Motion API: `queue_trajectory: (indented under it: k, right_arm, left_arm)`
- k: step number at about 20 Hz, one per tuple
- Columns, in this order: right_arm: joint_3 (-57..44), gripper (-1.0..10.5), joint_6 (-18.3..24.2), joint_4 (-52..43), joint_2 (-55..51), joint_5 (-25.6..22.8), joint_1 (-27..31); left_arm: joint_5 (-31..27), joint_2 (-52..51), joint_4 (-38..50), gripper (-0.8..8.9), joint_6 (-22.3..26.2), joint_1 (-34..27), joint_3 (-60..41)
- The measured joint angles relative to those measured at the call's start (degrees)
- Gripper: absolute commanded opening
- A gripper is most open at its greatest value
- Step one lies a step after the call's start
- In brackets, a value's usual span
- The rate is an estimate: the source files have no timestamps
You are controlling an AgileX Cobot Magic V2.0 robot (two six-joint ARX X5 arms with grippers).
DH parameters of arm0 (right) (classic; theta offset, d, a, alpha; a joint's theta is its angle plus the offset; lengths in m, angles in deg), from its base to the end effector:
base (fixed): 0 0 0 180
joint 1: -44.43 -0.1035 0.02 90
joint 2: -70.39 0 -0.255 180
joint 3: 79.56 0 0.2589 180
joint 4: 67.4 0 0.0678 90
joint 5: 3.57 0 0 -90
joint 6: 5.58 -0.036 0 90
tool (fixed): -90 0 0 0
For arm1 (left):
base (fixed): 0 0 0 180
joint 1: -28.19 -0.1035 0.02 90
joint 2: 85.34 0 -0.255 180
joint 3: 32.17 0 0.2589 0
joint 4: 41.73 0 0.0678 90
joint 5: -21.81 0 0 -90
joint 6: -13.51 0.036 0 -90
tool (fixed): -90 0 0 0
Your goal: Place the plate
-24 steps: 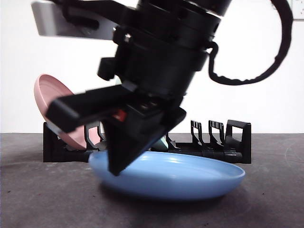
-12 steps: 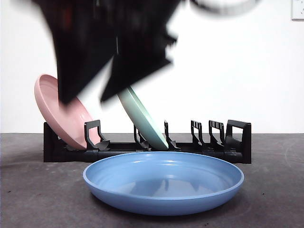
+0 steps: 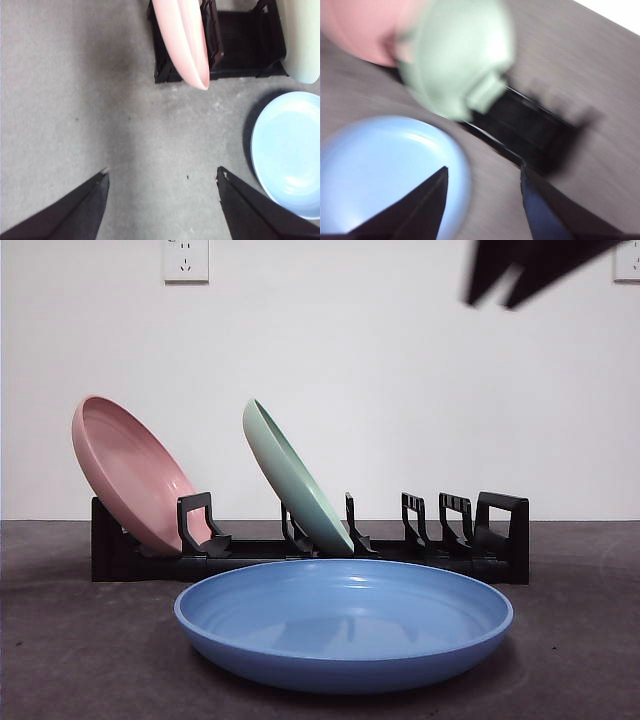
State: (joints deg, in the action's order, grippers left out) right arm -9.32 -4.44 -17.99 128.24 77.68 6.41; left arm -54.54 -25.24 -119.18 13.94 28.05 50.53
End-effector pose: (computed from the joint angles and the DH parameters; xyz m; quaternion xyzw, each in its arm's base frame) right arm 0.1765 0.1310 0.3127 -0.1351 0.2890 0.2425 0.9162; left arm 0.1911 -0.0080 0.3400 -0.0520 0.4569 -0.1061 0.8817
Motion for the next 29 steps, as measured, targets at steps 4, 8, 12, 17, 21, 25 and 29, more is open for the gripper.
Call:
queue_trajectory:
  k: [4, 8, 12, 17, 21, 25, 29]
  right_arm:
    - [0.0, 2.2, 2.6, 3.4, -3.0, 7.3, 14.9]
    - [0.0, 2.2, 3.0, 3.6, -3.2, 11.8, 23.0]
    - [0.0, 2.2, 3.0, 3.6, -3.2, 12.2, 21.9]
    - [0.0, 2.2, 3.0, 3.6, -3.2, 12.2, 21.5]
    - [0.0, 2.2, 2.9, 3.6, -3.2, 12.2, 21.5]
    - [0.0, 2.2, 2.9, 3.6, -3.2, 12.2, 21.5]
    - [0.0, 2.2, 2.9, 3.6, -3.2, 12.6, 21.5]
  left_arm:
    - [0.0, 0.0, 4.0, 3.44, -1.6, 0.9, 0.0]
    - [0.0, 0.1, 11.1, 3.47, -4.8, 3.0, 0.0]
    - [0.0, 4.4, 16.0, 3.54, -8.6, 5.3, 2.1]
    - [-2.4, 17.1, 12.4, 3.53, -9.6, 8.8, 10.9]
    - [-11.2, 26.0, 6.2, 3.53, -8.3, 11.5, 21.4]
    - [-18.3, 33.4, 1.2, 3.53, -5.9, 13.3, 30.6]
    - [-21.8, 40.8, -3.1, 3.53, -5.6, 14.4, 37.8]
